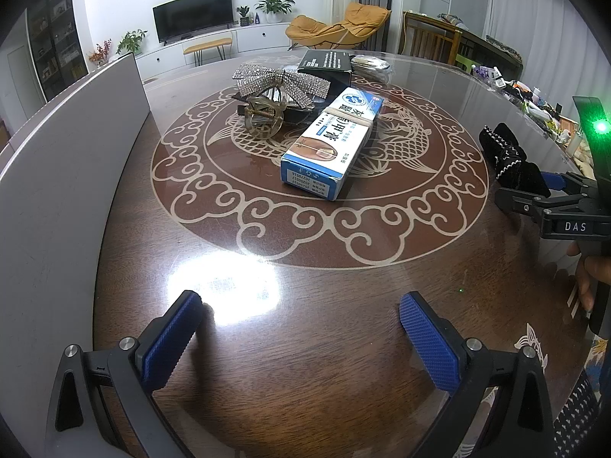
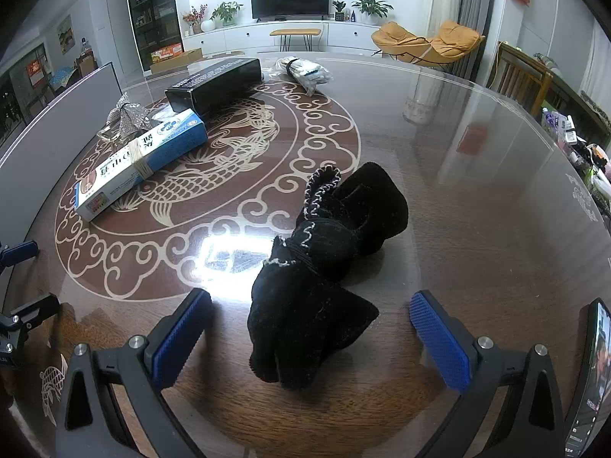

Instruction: Organize objects

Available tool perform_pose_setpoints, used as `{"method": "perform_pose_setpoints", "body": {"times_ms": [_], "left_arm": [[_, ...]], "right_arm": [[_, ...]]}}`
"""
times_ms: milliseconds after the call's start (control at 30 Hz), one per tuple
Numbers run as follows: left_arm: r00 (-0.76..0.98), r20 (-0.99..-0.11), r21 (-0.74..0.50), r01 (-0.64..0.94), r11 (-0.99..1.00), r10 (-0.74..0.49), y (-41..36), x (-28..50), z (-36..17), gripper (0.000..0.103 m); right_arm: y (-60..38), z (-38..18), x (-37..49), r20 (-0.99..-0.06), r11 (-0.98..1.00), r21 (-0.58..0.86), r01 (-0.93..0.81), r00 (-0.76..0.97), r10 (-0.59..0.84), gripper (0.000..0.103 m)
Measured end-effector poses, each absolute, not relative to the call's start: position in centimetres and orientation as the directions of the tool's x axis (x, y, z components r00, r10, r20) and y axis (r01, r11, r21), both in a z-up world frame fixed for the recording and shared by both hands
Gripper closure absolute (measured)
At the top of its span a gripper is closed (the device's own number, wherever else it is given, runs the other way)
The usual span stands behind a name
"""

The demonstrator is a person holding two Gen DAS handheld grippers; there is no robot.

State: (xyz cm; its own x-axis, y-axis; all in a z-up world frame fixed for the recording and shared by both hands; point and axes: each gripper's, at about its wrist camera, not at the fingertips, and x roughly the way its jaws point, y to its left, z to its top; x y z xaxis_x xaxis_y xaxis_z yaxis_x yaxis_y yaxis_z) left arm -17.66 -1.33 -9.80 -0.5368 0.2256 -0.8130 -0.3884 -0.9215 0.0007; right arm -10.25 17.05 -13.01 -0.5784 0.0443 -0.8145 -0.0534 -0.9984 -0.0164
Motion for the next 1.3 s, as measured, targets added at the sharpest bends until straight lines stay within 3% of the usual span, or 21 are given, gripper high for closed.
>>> {"method": "perform_pose_setpoints", "body": {"times_ms": [300, 400, 567, 933, 967, 1033, 1067, 1167, 1300], "left_arm": [[-0.502, -0.838, -0.001, -0.39, -0.921, 0.213, -1.1, -18.1, -9.7, 0.0], [-0.457, -0.841, -0.073, -0.432, -0.899, 0.288, -0.3, -19.3, -8.3, 0.0], [-0.482, -0.827, -0.043, -0.459, -0.887, 0.289, 1.9, -23.0, -6.0, 0.0], [-0.361, -0.893, -0.061, -0.495, -0.867, 0.269, 7.0, -30.8, -9.2, 0.0], [-0.361, -0.885, -0.08, -0.506, -0.859, 0.295, 7.1, -30.8, -9.1, 0.003], [-0.412, -0.872, -0.026, -0.498, -0.867, 0.262, 7.3, -30.6, -8.7, 0.043], [-0.427, -0.871, -0.002, -0.489, -0.873, 0.241, 7.3, -30.5, -8.6, 0.05], [-0.424, -0.864, -0.044, -0.473, -0.88, 0.272, 6.9, -29.4, -8.3, 0.059], [-0.459, -0.854, -0.052, -0.391, -0.919, 0.244, 5.1, -25.0, -8.3, 0.059]], "right_arm": [[17.0, -13.0, -10.3, -0.814, -0.998, -0.016, -0.053, -0.579, 0.044, 0.0], [17.0, -13.0, -10.2, -0.814, -0.998, -0.016, -0.053, -0.579, 0.044, 0.0], [17.1, -13.0, -10.2, -0.814, -0.998, -0.016, -0.053, -0.579, 0.044, 0.0], [17.1, -13.0, -10.2, -0.814, -0.998, -0.016, -0.053, -0.579, 0.044, 0.0], [17.0, -13.0, -10.2, -0.814, -0.998, -0.016, -0.053, -0.579, 0.044, 0.0], [17.1, -13.0, -10.2, -0.814, -0.998, -0.016, -0.053, -0.579, 0.044, 0.0], [17.1, -13.0, -10.2, -0.814, -0.998, -0.016, -0.053, -0.579, 0.044, 0.0], [17.0, -13.0, -10.2, -0.814, -0.998, -0.016, -0.053, -0.579, 0.044, 0.0], [17.0, -13.0, -10.2, -0.814, -0.998, -0.016, -0.053, -0.579, 0.044, 0.0]]}}
